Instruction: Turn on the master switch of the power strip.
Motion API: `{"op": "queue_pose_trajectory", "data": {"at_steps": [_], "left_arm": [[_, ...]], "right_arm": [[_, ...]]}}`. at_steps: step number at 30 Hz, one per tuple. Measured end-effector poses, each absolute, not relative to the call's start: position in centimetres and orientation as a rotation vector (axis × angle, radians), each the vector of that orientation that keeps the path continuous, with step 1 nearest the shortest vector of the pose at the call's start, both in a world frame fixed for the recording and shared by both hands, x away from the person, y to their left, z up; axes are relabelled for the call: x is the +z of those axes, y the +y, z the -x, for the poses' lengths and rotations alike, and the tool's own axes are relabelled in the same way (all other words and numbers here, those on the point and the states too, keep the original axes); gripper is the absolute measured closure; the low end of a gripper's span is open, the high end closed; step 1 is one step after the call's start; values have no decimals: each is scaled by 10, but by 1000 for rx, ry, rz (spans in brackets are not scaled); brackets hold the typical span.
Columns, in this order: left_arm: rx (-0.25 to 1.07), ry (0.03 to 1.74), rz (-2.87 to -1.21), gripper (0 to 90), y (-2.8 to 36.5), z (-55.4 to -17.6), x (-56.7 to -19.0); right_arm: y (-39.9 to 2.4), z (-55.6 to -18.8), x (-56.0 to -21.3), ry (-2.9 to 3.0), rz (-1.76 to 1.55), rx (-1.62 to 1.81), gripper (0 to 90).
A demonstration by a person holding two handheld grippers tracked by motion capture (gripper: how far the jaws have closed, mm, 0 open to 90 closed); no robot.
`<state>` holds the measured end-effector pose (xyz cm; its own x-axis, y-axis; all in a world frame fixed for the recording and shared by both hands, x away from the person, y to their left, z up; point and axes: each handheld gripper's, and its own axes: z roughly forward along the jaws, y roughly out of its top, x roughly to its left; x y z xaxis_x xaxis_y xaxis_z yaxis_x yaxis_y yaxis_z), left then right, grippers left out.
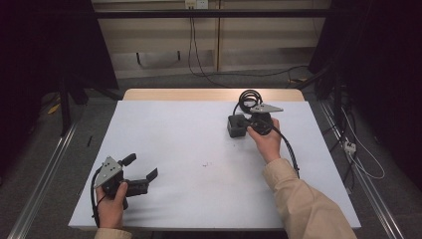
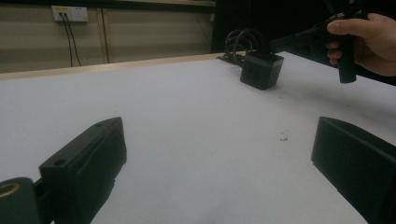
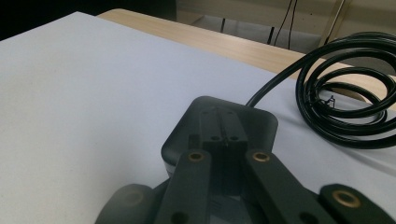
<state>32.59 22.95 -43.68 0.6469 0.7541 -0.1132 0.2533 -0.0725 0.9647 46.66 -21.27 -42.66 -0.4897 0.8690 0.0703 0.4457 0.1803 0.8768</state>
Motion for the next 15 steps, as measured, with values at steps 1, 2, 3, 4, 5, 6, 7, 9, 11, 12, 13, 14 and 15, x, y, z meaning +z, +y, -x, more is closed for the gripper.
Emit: {"op": "queue_pose_trajectory", "data": {"at_steps": [1,2,3,4,5,6,7,9,11,12,13,14,15], "left_arm": [[506,842,-1637,29,230,-326,-437],[505,843,-1637,29,229,-326,-437],[505,842,-1636,29,229,-326,-437],[504,841,-1634,29,229,-326,-437],[501,841,-1630,29,229,-326,-437],[500,843,-1626,29,230,-326,-437],[502,845,-1626,29,230,-326,-437],[502,845,-1626,29,230,-326,-437],[498,844,-1624,29,230,-326,-437],[498,845,-1623,29,230,-326,-437],[500,846,-1624,29,230,-325,-437],[500,845,-1623,30,230,-325,-437],[503,842,-1626,29,231,-326,-437]], "right_arm": [[-213,-466,-427,2013,-1237,1252,900],[-213,-467,-427,2012,-1236,1253,900],[-213,-467,-427,2012,-1236,1253,900],[-213,-467,-427,2011,-1236,1251,900],[-212,-467,-427,2011,-1236,1251,900],[-212,-467,-427,2012,-1236,1249,900],[-212,-467,-428,2014,-1233,1246,900],[-212,-467,-428,2012,-1235,1245,900],[-212,-468,-429,2008,-1235,1243,900],[-213,-468,-429,2007,-1237,1247,900],[-213,-468,-429,2006,-1237,1249,900],[-213,-468,-429,2006,-1236,1248,900],[-213,-468,-429,2007,-1234,1246,900]]}}
